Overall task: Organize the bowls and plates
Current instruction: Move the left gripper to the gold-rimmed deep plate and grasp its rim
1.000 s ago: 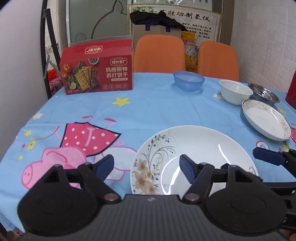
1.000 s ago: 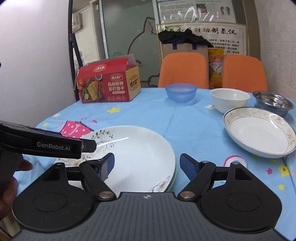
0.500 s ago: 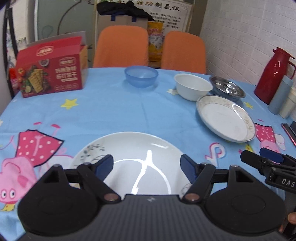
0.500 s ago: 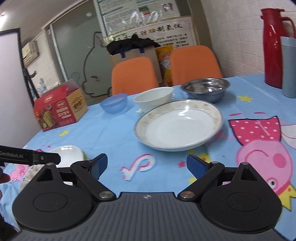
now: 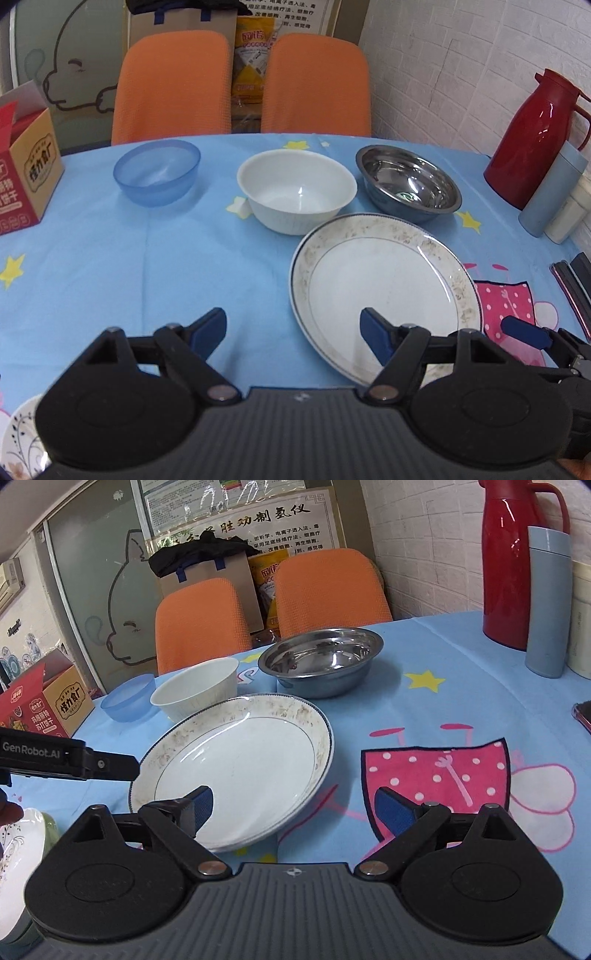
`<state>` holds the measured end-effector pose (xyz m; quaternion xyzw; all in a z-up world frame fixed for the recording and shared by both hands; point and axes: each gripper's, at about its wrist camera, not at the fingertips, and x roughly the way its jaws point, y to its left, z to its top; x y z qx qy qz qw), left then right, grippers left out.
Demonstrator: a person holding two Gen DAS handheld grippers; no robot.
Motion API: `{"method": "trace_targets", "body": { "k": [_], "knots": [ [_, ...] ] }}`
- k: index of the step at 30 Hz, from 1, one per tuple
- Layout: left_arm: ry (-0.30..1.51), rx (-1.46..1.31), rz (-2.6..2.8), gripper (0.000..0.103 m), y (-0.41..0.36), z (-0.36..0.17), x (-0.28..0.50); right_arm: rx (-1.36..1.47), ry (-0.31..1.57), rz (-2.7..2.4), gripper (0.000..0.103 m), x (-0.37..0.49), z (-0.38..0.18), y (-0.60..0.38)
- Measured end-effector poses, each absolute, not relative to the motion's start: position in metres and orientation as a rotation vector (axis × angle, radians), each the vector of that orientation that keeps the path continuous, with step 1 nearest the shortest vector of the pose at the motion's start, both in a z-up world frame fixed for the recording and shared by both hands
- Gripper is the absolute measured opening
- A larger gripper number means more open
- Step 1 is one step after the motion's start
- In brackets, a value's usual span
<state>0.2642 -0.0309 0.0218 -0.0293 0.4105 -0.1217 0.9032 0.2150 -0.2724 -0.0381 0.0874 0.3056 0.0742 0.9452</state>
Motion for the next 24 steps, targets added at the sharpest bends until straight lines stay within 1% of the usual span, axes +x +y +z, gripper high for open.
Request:
{"method": "trace_targets", "body": {
  "k": [12,21,24],
  "knots": [
    [0.915,-0.033,-0.266,0.073,-0.064,0.001,0.306,0.154,0.676,0.184,0.103,0.251,-0.049,-0.27],
    [0.954,-0.038,-0.276,0.073,-0.07,-0.011,0.317,0.123,0.658,0.186,0.103,0.256,-0.052,-0.263],
    [0.941,-0.017,-0.272,0.073,-0.073,-0.012,0.316,0.102,0.643,0.194,0.103,0.254,-0.054,-0.261]
  ]
}}
